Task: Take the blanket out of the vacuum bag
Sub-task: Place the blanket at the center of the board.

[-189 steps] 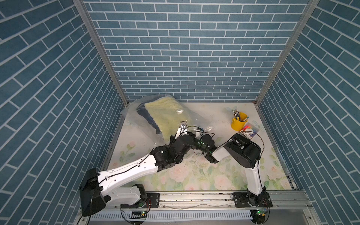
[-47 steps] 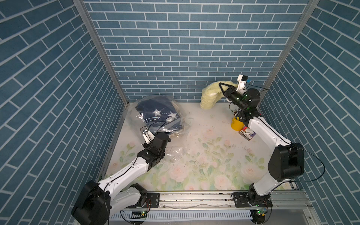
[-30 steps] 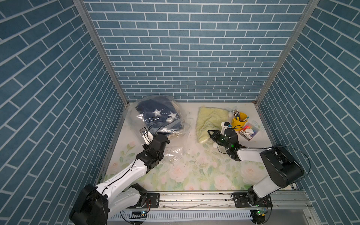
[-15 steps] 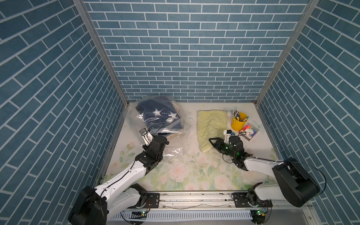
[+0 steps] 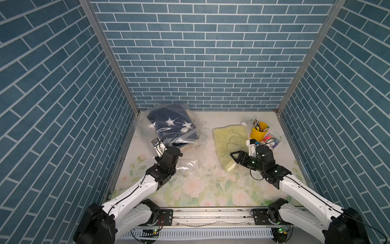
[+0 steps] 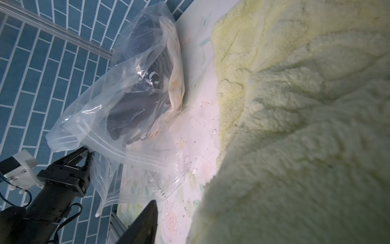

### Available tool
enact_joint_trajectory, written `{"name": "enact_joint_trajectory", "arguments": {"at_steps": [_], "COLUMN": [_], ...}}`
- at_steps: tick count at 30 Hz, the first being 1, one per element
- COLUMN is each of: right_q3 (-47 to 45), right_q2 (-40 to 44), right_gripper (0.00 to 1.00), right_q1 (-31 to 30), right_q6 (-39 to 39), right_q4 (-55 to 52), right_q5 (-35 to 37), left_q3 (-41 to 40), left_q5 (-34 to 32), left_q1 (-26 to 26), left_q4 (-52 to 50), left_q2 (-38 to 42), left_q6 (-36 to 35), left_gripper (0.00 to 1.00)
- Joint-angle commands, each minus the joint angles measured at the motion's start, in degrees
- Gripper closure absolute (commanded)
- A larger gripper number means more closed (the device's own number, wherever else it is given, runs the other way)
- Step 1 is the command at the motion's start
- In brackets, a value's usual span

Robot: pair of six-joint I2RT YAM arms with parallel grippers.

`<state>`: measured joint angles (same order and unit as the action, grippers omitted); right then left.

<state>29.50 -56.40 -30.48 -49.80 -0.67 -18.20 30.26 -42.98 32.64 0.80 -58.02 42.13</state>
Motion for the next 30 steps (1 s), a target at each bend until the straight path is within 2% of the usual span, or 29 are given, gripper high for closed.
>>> {"name": "enact_joint_trajectory", "arguments": {"at_steps": [1, 5, 10, 15, 19, 23, 26, 30], "right_q3": [-5.19, -13.88, -18.61, -15.88, -6.9, -0.44, 1.88, 3.08], "right_q2": [-1.45, 2.79, 8.87, 8.62, 13.01, 8.89, 2.78, -8.41], "right_gripper": [0.37, 0.36, 0.23, 0.18, 0.18, 0.35, 0.56, 0.94], "right_q1": [-0.92, -1.51, -1.51, -1.51, -2.62, -3.95, -4.84, -4.85], "right_q6": [0.16, -5.35, -8.2, -3.89, 2.15, 5.71, 8.22, 10.29], "right_q4": [-0.75, 1.49, -3.82, -12.61, -22.5, -20.99, -15.1, -7.28], "right_q5": [-3.13, -3.1, -2.54, -1.14, 3.94, 3.2, 3.39, 2.38], "left_q3": [0.95, 0.16, 0.32, -0.24, -0.81, -0.8, -0.65, -0.51], "left_q5": [0.26, 1.22, 2.14, 2.98, 2.72, 2.91, 3.37, 3.2], "left_q1": [-0.47, -0.48, -0.47, -0.39, -0.38, -0.32, -0.31, -0.36], "left_q4": [-0.17, 0.12, -0.44, -0.19, -0.53, 0.09, 0.03, -0.52], "left_q2": [-0.13, 0.7, 0.91, 2.2, 3.16, 3.09, 2.65, 3.12], "left_q6": [-0.97, -0.68, -0.6, -0.62, -0.77, -0.7, -0.52, -0.51], "left_gripper": [0.74, 0.74, 0.74, 0.73, 0.72, 0.71, 0.7, 0.7]}}
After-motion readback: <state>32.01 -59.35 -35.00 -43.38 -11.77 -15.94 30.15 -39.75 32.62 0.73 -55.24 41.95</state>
